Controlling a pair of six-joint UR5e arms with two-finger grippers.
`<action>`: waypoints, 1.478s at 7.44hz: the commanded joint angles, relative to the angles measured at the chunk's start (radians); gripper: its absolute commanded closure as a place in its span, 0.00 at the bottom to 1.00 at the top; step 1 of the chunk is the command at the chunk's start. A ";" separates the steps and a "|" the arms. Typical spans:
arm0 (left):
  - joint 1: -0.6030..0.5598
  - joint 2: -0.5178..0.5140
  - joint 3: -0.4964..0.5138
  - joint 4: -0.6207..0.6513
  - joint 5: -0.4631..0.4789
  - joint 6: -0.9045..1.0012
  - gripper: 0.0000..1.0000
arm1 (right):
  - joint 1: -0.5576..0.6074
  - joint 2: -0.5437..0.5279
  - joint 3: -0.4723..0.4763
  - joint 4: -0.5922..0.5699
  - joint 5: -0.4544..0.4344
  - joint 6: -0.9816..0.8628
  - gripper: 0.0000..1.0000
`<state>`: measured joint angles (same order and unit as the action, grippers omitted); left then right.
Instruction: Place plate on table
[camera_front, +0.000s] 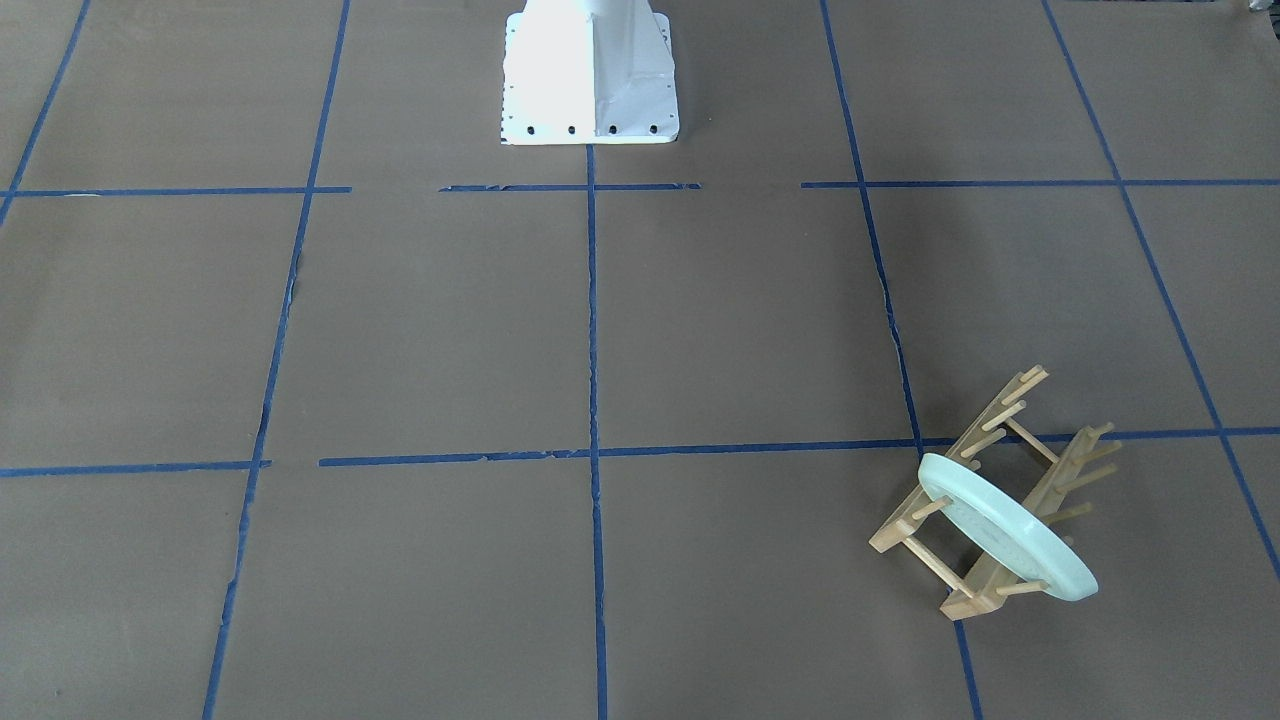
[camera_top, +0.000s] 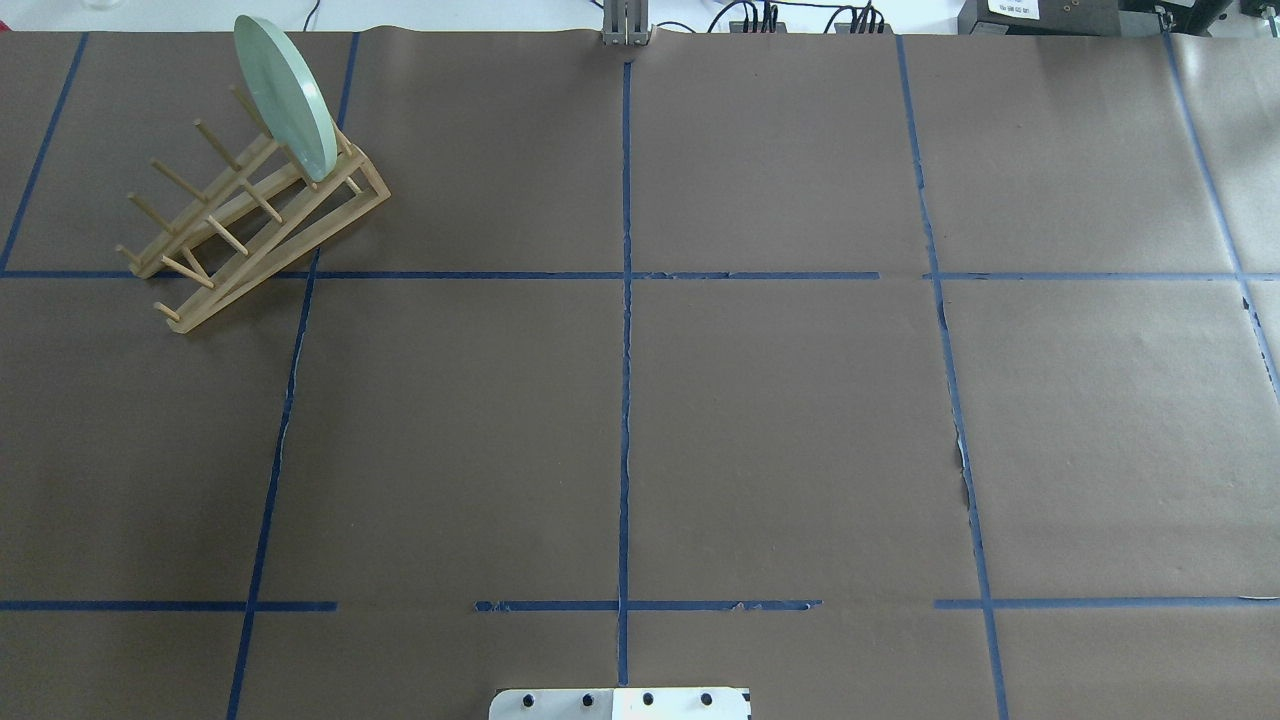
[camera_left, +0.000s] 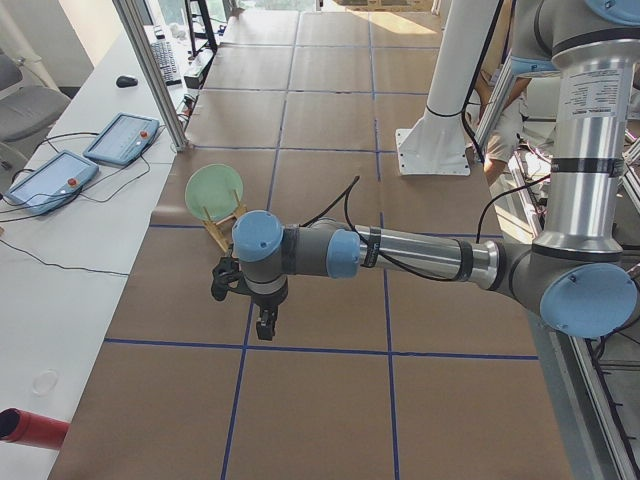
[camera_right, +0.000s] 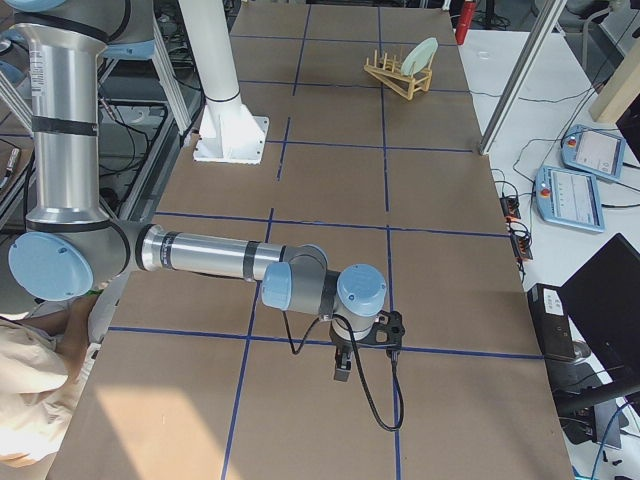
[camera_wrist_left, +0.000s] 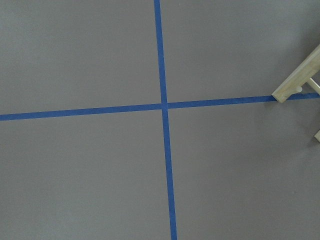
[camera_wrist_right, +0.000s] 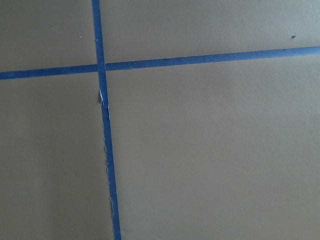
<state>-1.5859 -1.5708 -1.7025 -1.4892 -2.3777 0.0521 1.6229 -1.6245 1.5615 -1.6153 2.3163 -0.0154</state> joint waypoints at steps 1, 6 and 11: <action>0.000 -0.005 -0.008 -0.005 -0.002 0.000 0.00 | 0.000 0.000 -0.001 0.000 0.000 0.000 0.00; 0.003 -0.246 0.073 -0.233 0.027 -0.012 0.00 | 0.000 0.000 -0.001 0.000 0.000 0.000 0.00; 0.295 -0.426 0.361 -1.019 0.014 -1.094 0.00 | 0.000 0.000 0.000 0.000 0.000 0.000 0.00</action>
<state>-1.3772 -1.9433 -1.4248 -2.2810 -2.3666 -0.7308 1.6229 -1.6244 1.5610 -1.6153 2.3163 -0.0153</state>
